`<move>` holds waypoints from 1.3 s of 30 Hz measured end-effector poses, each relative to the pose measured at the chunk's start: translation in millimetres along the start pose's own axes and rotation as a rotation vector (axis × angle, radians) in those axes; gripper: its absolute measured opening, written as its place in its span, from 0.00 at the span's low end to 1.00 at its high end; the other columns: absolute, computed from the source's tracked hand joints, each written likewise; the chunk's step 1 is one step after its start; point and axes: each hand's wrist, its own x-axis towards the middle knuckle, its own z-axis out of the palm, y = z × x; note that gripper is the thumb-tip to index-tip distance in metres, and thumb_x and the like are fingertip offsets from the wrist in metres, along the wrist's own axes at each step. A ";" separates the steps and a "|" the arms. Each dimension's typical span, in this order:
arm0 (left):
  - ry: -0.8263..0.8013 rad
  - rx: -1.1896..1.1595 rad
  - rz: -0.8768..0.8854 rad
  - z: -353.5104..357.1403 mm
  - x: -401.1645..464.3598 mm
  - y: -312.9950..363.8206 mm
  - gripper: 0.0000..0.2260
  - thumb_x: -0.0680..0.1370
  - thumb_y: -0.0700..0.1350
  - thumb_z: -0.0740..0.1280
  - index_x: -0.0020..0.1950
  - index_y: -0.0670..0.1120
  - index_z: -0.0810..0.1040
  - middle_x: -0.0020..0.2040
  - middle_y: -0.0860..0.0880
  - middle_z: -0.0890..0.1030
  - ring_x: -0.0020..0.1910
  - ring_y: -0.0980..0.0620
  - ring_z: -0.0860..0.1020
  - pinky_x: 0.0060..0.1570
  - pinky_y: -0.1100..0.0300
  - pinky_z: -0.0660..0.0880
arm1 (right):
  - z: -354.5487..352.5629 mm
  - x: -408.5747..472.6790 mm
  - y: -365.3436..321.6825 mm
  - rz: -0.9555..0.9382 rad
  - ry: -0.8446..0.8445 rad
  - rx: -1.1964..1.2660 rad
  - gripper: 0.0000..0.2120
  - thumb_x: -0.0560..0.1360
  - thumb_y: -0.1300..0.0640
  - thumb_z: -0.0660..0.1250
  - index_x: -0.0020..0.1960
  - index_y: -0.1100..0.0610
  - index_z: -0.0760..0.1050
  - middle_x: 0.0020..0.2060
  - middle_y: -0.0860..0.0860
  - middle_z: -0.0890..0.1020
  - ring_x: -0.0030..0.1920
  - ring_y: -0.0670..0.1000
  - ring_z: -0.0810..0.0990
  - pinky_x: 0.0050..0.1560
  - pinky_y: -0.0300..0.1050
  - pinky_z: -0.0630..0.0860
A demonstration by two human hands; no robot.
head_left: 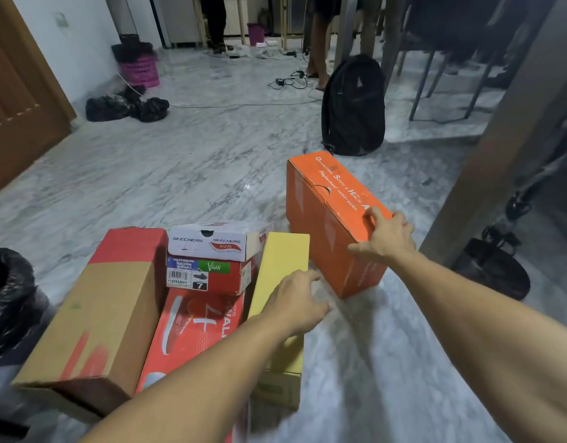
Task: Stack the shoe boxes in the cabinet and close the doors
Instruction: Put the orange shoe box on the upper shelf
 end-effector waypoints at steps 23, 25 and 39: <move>0.113 -0.277 -0.141 -20.9 39.3 43.9 0.34 0.72 0.50 0.74 0.73 0.42 0.65 0.70 0.44 0.71 0.69 0.45 0.69 0.65 0.54 0.68 | -53.0 -162.7 153.4 -0.053 -0.110 0.009 0.44 0.56 0.50 0.78 0.68 0.38 0.62 0.72 0.52 0.57 0.71 0.57 0.59 0.63 0.52 0.69; 0.075 -0.346 -0.142 -15.1 42.7 44.9 0.26 0.72 0.50 0.75 0.65 0.45 0.70 0.61 0.47 0.76 0.62 0.45 0.75 0.62 0.52 0.72 | -57.7 -166.8 167.7 -0.071 -0.156 0.041 0.44 0.55 0.52 0.77 0.67 0.37 0.62 0.74 0.52 0.55 0.75 0.56 0.54 0.69 0.55 0.64; 0.026 -0.661 -0.089 -2.8 34.5 43.3 0.42 0.59 0.38 0.83 0.70 0.39 0.69 0.62 0.45 0.79 0.56 0.49 0.79 0.51 0.60 0.75 | -59.0 -177.8 181.1 0.262 0.348 0.789 0.37 0.70 0.68 0.74 0.73 0.54 0.62 0.54 0.50 0.77 0.53 0.51 0.77 0.58 0.49 0.74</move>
